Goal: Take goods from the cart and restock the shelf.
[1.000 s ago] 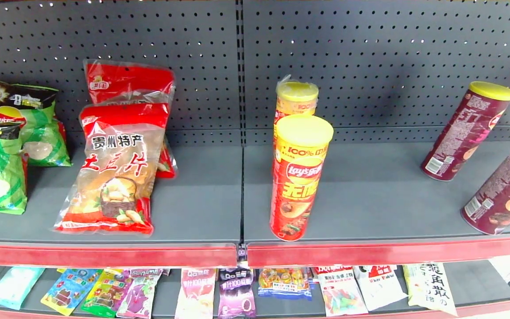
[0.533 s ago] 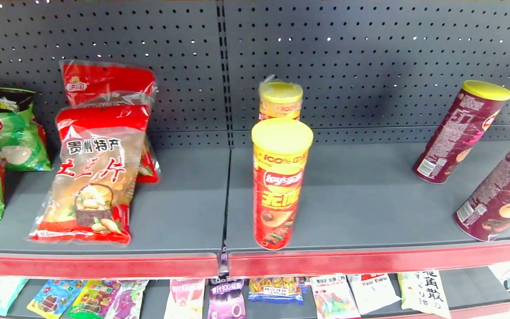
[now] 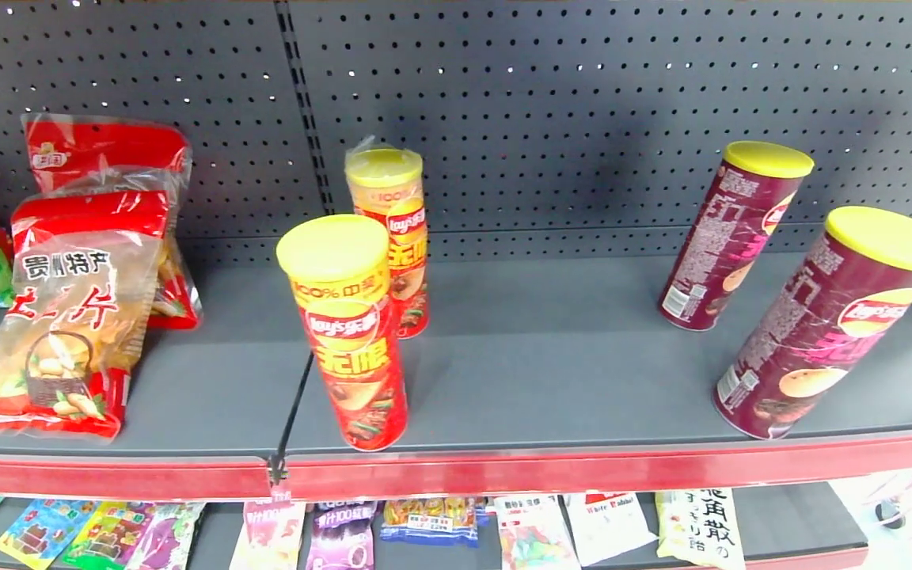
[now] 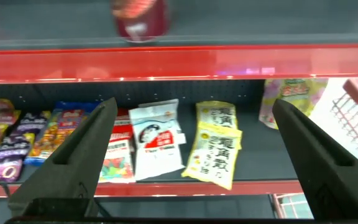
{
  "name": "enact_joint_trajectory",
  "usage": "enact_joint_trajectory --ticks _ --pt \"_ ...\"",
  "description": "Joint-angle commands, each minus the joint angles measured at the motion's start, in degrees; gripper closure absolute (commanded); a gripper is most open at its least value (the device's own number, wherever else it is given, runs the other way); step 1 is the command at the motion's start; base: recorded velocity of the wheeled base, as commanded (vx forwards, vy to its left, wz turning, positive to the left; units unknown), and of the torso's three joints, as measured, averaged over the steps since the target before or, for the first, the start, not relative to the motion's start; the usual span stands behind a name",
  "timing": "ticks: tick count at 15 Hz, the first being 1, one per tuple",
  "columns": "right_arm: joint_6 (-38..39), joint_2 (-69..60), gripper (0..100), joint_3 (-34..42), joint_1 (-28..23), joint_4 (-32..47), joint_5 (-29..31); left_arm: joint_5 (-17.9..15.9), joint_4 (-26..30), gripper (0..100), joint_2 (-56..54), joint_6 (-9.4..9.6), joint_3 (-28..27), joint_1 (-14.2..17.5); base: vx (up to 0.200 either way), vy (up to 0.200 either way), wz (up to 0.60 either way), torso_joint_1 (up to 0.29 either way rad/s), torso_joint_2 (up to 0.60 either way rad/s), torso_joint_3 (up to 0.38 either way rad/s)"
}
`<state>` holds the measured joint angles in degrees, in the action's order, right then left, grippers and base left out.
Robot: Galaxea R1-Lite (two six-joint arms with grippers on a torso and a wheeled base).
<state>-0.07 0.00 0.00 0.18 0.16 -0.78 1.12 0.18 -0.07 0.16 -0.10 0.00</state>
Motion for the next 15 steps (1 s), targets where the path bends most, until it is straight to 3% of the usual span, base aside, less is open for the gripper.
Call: enact_joint_trajectory --ticks 1,12,15 --pt "0.0 0.1 0 0.0 0.0 0.0 0.0 0.0 0.0 0 0.1 0.02 0.0 0.0 0.0 -0.2 0.0 -0.002 0.0 0.002" --pt "0.0 0.1 0 0.0 0.0 0.0 0.0 0.0 0.0 0 0.1 0.02 0.0 0.0 0.0 -0.2 0.0 0.002 0.0 0.0" --pt "0.0 0.1 0 0.0 0.0 0.0 0.0 0.0 0.0 0 0.1 0.02 0.0 0.0 0.0 0.0 0.0 0.0 0.0 0.0"
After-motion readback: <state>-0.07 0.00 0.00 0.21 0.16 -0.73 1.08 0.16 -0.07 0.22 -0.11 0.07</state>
